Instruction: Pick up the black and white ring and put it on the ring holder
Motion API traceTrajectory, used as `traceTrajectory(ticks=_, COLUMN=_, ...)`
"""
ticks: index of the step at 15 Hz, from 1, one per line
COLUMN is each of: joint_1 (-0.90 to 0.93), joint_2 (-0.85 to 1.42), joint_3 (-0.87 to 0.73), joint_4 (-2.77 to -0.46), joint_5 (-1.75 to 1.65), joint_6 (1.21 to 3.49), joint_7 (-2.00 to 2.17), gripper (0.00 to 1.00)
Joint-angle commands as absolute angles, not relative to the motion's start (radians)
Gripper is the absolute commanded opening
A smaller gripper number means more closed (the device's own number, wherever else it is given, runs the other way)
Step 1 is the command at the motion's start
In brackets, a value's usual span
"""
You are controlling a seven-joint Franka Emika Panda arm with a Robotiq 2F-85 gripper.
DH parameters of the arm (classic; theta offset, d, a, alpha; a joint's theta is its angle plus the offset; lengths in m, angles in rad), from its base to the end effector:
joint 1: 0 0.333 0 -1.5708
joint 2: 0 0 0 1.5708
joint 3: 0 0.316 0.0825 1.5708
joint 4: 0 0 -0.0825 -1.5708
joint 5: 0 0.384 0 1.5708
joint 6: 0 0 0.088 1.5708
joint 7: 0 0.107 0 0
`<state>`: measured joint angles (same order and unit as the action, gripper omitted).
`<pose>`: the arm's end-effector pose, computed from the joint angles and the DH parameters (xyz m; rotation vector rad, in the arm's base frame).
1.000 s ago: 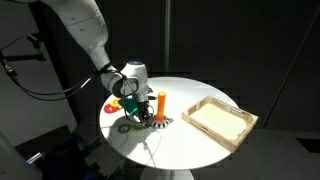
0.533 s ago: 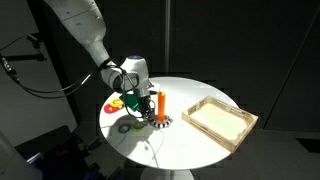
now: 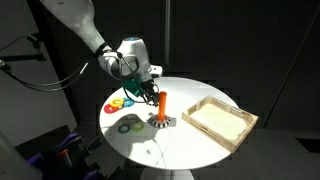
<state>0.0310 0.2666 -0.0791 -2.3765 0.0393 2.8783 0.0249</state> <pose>0.5287 -0.0283 0.2352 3.1071 -0.1625 0.3692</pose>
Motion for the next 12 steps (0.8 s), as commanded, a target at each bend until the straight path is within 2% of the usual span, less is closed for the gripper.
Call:
traceTrajectory(ticks=1, joint_1=0.023, joint_2=0.17, joint_3=-0.103, joint_4=-2.404, joint_5=-0.014, joint_6=2.859, joint_7=0.057, gripper=0.41)
traceTrajectory(ticks=12, joint_1=-0.003, joint_2=0.099, joint_3=-0.146, joint_4=-2.394, joint_5=-0.143, joint_6=2.87, joint_7=0.137, gripper=0.41)
